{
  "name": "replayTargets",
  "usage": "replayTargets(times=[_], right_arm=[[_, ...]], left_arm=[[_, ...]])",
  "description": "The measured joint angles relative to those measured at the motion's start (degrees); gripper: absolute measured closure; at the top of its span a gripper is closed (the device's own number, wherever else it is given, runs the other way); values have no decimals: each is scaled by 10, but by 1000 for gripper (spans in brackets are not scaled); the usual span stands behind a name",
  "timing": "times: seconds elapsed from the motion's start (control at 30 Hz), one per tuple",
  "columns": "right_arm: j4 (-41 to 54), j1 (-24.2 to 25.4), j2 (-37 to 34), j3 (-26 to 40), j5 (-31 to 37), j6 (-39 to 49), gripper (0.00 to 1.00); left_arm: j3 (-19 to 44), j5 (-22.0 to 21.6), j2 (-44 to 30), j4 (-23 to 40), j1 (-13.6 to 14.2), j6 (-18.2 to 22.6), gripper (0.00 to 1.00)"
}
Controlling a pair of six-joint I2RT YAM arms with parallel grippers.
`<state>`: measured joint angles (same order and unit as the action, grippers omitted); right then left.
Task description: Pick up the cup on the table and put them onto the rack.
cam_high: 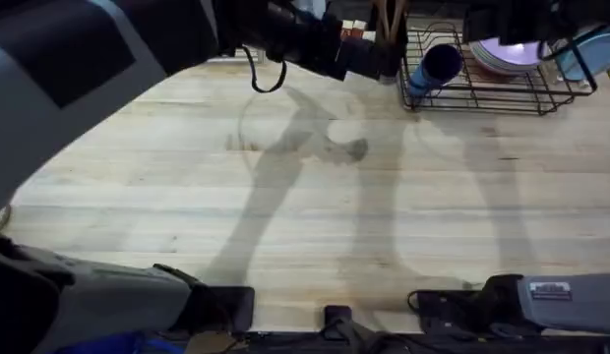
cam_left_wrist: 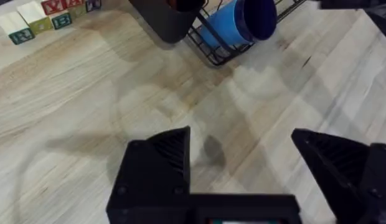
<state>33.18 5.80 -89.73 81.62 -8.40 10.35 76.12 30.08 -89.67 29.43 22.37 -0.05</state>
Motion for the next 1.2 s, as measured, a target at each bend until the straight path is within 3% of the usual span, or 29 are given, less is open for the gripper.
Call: replayTargets(times=[0.1,0.23,0.3,0.4,0.43,0.63,0.77,1.2], right_arm=[[17,0,37,0,0,0,564],[62,0,80,0,0,0,425],[90,0,96,0,0,0,317],[120,0,113,0,0,1,53],[127,0,117,0,0,2,20],[154,-21,145,0,0,2,6],[156,-47,167,0,0,2,6],[154,-71,183,1,-2,-6,5]], left_arm=[[0,-5,0,-1,0,0,7],[0,-11,0,-1,0,0,7],[0,-12,0,-1,0,0,7],[5,-15,0,0,0,0,7],[9,-18,0,2,0,0,7],[43,-62,17,29,-4,0,7],[53,-90,58,63,-21,0,8],[57,-179,202,208,-120,-3,8]])
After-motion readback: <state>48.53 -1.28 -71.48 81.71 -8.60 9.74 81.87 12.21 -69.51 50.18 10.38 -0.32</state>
